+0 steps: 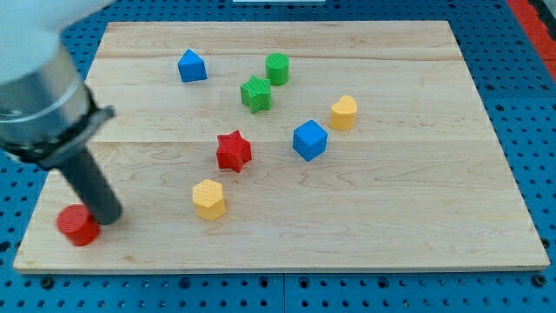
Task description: Move red star along with blue cube to yellow heart
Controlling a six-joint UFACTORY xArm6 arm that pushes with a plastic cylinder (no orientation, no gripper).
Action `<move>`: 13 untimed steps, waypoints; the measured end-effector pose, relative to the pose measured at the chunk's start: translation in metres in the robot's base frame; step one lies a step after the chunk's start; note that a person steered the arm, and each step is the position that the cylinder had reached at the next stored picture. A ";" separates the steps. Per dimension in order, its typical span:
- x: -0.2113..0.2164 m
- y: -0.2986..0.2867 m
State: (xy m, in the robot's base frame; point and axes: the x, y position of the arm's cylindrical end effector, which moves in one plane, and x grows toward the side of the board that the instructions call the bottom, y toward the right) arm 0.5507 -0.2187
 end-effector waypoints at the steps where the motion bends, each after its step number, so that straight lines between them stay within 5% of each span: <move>1: -0.003 -0.051; 6: -0.062 -0.007; 11: -0.087 0.159; 13: -0.105 0.148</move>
State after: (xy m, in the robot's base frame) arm 0.4452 -0.0703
